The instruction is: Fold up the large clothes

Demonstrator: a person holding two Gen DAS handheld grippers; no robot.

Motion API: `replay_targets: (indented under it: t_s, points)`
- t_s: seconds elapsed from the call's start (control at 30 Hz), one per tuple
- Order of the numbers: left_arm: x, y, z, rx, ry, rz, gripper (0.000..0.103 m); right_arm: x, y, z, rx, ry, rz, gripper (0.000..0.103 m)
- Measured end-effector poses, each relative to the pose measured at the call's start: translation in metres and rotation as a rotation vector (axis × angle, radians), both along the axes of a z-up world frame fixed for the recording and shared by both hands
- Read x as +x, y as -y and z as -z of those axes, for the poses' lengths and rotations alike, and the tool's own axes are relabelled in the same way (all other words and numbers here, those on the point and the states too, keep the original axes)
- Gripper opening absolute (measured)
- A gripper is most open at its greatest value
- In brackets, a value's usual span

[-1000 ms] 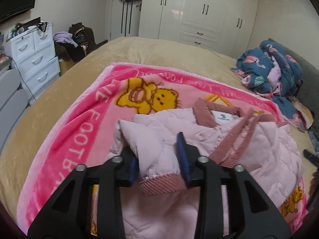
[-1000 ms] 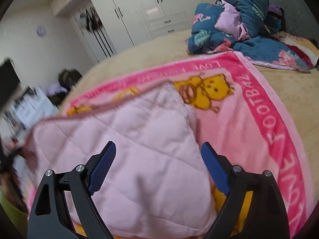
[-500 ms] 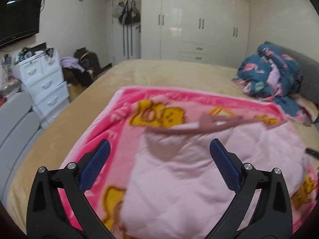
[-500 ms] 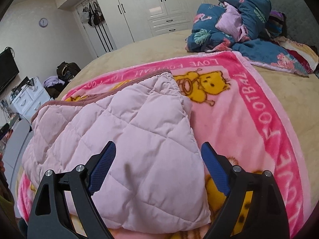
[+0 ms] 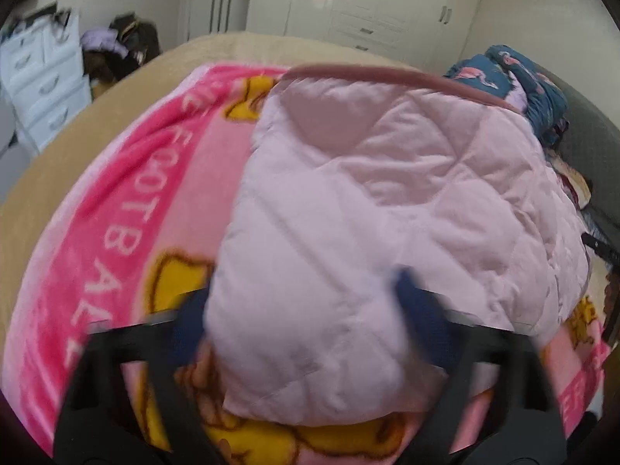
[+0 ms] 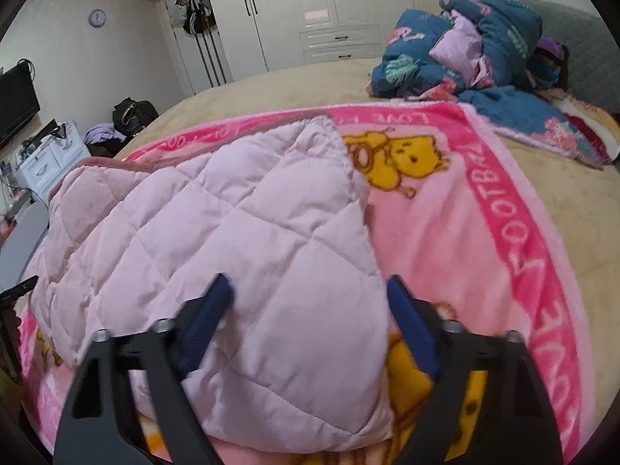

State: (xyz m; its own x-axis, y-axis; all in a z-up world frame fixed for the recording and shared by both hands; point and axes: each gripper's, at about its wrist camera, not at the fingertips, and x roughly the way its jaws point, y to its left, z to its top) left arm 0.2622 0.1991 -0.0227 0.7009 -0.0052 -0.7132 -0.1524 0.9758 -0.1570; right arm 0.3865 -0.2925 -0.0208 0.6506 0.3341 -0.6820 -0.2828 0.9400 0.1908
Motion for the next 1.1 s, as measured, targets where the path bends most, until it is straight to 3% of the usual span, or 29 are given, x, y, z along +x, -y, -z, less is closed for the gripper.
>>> replay_targets:
  t_s: [0.07,0.1,0.17,0.23,0.4,0.57,0.77,1.1]
  points:
    - [0.002,0.009,-0.006,0.066,0.01,-0.005,0.026,-0.001,0.001,0.003,-0.005,0.0,0.008,0.039]
    - [0.002,0.009,-0.009,0.06,0.019,-0.003,0.018,-0.001,0.002,0.003,0.008,-0.002,0.009,0.034]
    - [0.004,0.01,-0.02,0.052,0.042,-0.017,0.014,-0.005,0.0,-0.001,0.014,0.016,0.015,0.021]
    - [0.008,0.011,-0.03,0.064,0.068,-0.024,0.012,-0.007,-0.003,-0.01,0.011,0.05,0.032,0.017]
    - [0.034,0.007,-0.069,0.069,0.146,-0.05,0.012,0.007,-0.001,-0.051,0.068,0.149,0.082,0.015]
    - [0.075,0.004,-0.08,0.076,0.141,-0.087,0.012,0.04,-0.01,-0.068,0.084,0.174,0.122,0.015]
    - [0.107,-0.003,-0.059,0.105,0.097,-0.118,0.012,0.078,-0.016,-0.046,0.055,0.132,0.193,0.015]
    - [0.128,-0.006,-0.034,0.124,0.041,-0.139,0.015,0.095,-0.017,-0.011,0.027,0.059,0.238,0.015]
